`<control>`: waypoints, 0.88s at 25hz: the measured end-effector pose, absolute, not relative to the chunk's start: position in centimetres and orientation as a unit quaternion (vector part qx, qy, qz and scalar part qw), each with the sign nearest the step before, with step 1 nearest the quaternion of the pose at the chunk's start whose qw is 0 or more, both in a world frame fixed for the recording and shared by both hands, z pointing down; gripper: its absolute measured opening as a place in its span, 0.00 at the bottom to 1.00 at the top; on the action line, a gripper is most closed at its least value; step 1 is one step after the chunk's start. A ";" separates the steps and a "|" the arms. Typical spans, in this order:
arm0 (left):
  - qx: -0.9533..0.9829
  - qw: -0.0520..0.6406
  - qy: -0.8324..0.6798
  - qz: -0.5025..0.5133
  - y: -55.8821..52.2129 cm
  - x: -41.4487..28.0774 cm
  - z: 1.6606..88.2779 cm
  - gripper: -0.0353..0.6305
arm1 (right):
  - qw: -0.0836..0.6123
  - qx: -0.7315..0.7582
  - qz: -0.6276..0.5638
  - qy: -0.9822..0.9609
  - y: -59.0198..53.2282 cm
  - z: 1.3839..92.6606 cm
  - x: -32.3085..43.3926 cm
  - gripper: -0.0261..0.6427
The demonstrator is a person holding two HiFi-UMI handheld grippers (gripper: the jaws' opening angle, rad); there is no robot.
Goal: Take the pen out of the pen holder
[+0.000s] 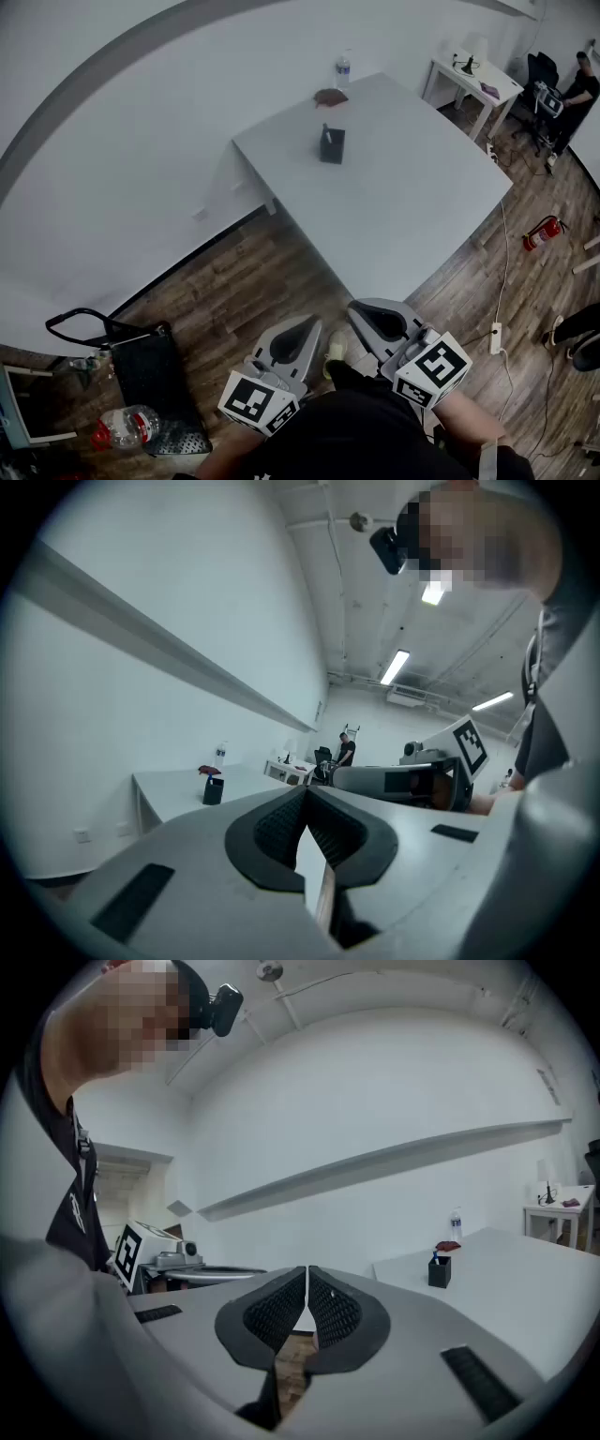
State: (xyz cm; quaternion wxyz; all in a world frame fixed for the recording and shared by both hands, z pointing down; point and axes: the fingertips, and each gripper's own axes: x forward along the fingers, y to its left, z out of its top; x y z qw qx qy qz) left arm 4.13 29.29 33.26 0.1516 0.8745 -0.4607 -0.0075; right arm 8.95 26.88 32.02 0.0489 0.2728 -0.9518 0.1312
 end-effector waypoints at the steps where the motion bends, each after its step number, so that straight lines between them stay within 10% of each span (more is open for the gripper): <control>1: 0.874 0.151 -0.462 -0.006 28.3 4.2 33.3 0.06 | 0.050 0.271 0.131 -0.952 25.8 32.0 9.1 0.06; 22: 0.880 0.139 -0.455 -0.003 5.8 2.9 32.8 0.06 | 0.056 0.327 0.135 -0.934 5.3 33.7 8.7 0.06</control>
